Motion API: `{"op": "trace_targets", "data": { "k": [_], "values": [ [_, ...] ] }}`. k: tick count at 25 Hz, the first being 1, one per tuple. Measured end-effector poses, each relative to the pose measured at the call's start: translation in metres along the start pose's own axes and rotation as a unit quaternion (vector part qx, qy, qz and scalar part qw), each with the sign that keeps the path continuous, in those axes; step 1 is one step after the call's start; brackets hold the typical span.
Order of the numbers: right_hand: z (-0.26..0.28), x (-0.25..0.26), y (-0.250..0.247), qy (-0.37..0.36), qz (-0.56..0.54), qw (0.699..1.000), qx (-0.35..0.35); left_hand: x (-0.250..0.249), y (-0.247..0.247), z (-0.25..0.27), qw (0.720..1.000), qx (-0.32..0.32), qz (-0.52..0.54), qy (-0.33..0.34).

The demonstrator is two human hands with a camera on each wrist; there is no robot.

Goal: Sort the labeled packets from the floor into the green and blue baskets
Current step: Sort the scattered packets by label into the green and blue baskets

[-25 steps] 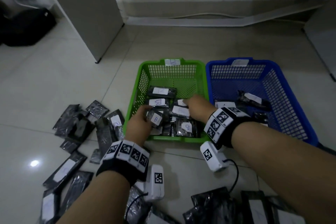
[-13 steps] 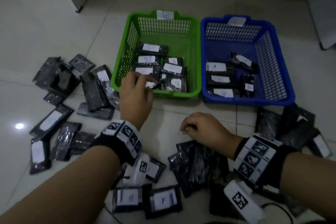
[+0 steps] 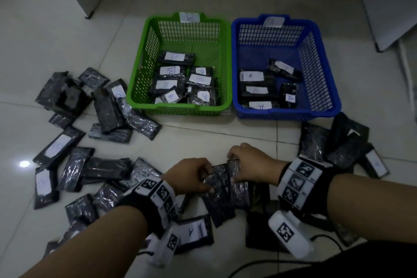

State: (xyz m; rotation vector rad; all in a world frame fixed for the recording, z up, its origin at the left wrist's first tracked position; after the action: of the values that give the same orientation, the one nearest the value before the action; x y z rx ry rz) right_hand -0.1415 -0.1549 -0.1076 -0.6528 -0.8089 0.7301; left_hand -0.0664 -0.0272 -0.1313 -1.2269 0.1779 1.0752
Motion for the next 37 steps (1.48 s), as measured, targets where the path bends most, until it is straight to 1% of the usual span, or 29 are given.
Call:
{"op": "trace_targets", "data": {
  "k": [2,4,5,6,7,8,10,11,13,14,15,17,18,19,22,24,25,29,32,34,35,37],
  "values": [
    [-0.005,0.006,-0.024,-0.003,-0.008,1.000,-0.014,0.000,-0.014,-0.005,0.999,0.015,0.023,-0.023],
    [-0.005,0.019,-0.057,-0.030,-0.042,0.998,-0.045,0.004,-0.043,-0.009,0.995,0.031,0.085,-0.034],
    [-0.005,0.028,-0.075,-0.051,-0.066,0.994,-0.068,0.003,-0.063,-0.010,0.993,0.031,0.113,-0.018],
    [-0.004,0.036,-0.092,-0.069,-0.104,0.988,-0.088,0.001,-0.086,-0.010,0.991,0.023,0.131,0.012],
    [-0.003,0.045,-0.106,-0.082,-0.164,0.978,-0.098,-0.002,-0.107,-0.009,0.986,0.014,0.160,0.042],
    [-0.002,0.055,-0.119,-0.094,-0.241,0.961,-0.095,-0.003,-0.129,-0.006,0.981,0.000,0.187,0.054],
    [-0.002,0.068,-0.142,-0.118,-0.370,0.917,-0.094,-0.001,-0.163,0.002,0.966,-0.041,0.254,0.024],
    [-0.003,0.072,-0.153,-0.132,-0.410,0.897,-0.103,0.001,-0.178,0.006,0.955,-0.057,0.291,0.016],
    [-0.009,0.073,-0.164,-0.143,-0.475,0.858,-0.134,-0.001,-0.199,0.014,0.934,-0.074,0.348,0.033],
    [-0.014,0.069,-0.164,-0.137,-0.487,0.848,-0.157,0.000,-0.206,0.016,0.926,-0.094,0.363,0.038],
    [-0.020,0.066,-0.162,-0.132,-0.481,0.847,-0.186,0.003,-0.212,0.016,0.920,-0.130,0.369,0.035],
    [-0.031,0.059,-0.154,-0.124,-0.459,0.850,-0.226,0.009,-0.218,0.013,0.901,-0.240,0.360,0.024],
    [-0.036,0.057,-0.149,-0.118,-0.465,0.846,-0.234,0.011,-0.218,0.012,0.888,-0.286,0.360,0.022],
    [-0.039,0.054,-0.145,-0.105,-0.489,0.833,-0.236,0.012,-0.215,0.011,0.873,-0.318,0.370,0.016],
    [-0.048,0.042,-0.141,-0.060,-0.565,0.787,-0.243,0.018,-0.197,0.004,0.823,-0.366,0.433,-0.018],
    [-0.053,0.034,-0.140,-0.036,-0.591,0.766,-0.249,0.022,-0.190,-0.003,0.793,-0.388,0.469,-0.027],
    [-0.054,0.030,-0.140,-0.026,-0.600,0.759,-0.251,0.023,-0.188,-0.006,0.784,-0.396,0.478,-0.030],
    [-0.057,0.014,-0.142,0.004,-0.612,0.739,-0.282,0.022,-0.188,-0.025,0.781,-0.429,0.452,-0.046],
    [-0.055,-0.011,-0.153,0.040,-0.610,0.719,-0.331,0.006,-0.183,-0.049,0.785,-0.418,0.454,-0.054],
    [-0.051,-0.033,-0.166,0.065,-0.616,0.695,-0.365,-0.011,-0.178,-0.068,0.795,-0.410,0.444,-0.056],
    [-0.049,-0.046,-0.173,0.080,-0.625,0.678,-0.380,-0.021,-0.175,-0.078,0.800,-0.406,0.439,-0.048],
    [-0.047,-0.072,-0.187,0.110,-0.630,0.660,-0.393,-0.043,-0.168,-0.097,0.808,-0.393,0.437,-0.036]
  ]
}}
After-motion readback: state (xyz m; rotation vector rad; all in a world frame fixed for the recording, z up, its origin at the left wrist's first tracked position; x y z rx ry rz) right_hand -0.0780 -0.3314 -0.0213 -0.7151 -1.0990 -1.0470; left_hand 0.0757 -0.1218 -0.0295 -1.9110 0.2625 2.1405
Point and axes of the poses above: each hand's wrist, its own z-axis away from the middle knuckle, its own y-axis out of the palm, x = y × z, the point moved 7 cm from there along -z, towards the middle knuckle, and after that the axes turned 10 degrees about -x, right-handed, at the moved point
